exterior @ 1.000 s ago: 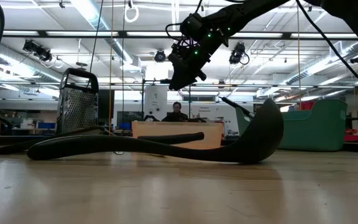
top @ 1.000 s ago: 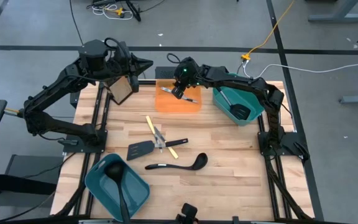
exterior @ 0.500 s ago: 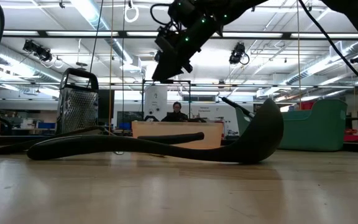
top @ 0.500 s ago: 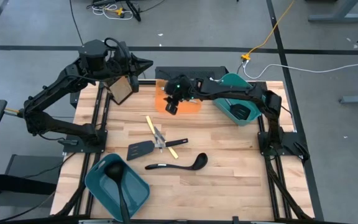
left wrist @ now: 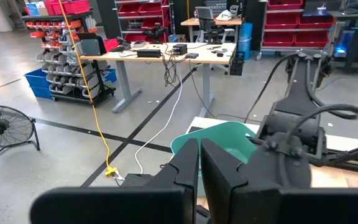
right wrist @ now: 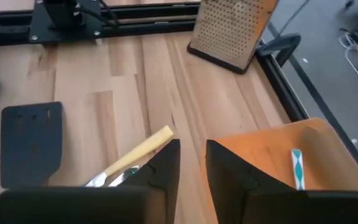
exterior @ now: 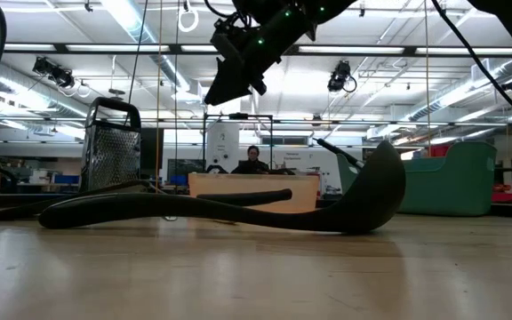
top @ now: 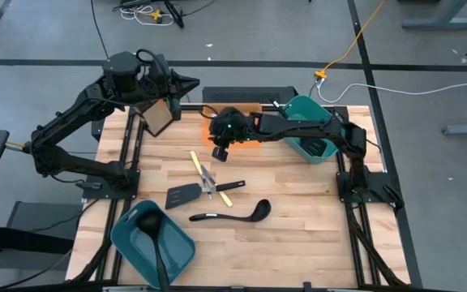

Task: Pick & Place Kitchen Items
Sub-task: Put the black spatula into the green bin

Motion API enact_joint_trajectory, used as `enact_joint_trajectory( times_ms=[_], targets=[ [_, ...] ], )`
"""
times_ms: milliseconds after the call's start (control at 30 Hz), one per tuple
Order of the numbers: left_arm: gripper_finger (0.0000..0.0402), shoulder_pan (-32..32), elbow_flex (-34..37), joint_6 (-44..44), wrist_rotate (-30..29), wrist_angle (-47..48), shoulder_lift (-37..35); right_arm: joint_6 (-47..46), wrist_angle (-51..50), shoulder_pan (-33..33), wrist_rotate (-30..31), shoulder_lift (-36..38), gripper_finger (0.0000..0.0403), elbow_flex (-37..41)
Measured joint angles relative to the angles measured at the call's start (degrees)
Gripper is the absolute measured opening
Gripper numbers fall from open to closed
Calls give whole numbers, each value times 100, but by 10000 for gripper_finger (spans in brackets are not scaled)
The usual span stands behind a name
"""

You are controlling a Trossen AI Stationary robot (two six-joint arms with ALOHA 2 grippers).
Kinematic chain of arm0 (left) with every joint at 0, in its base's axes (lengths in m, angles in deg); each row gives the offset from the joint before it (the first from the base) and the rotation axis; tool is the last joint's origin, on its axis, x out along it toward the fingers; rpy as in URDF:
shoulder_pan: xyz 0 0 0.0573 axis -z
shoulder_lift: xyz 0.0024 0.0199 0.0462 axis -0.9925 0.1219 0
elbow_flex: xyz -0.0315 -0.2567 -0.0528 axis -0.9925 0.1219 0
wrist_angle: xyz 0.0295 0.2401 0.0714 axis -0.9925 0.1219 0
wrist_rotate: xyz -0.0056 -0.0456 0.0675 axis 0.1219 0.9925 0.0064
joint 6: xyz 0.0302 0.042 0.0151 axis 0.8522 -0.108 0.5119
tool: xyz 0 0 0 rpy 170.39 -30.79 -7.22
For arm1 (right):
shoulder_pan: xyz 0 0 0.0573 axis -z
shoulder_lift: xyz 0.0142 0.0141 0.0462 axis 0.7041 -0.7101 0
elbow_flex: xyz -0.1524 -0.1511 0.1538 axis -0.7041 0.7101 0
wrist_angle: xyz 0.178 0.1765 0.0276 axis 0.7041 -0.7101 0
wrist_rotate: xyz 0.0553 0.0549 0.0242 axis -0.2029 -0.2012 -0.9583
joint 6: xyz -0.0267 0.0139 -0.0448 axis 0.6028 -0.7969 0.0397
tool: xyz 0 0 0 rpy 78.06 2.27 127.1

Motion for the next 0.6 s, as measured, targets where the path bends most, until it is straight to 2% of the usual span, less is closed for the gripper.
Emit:
enact_joint_trajectory(
  times_ms=[267,600],
  targets=[
    [22,2,0,0,0,0,0,-636,-7,-250,101,0,52,2],
    [22,-1,0,0,-2,0,0,-665,669,-586,113,2,21,7]
  ],
)
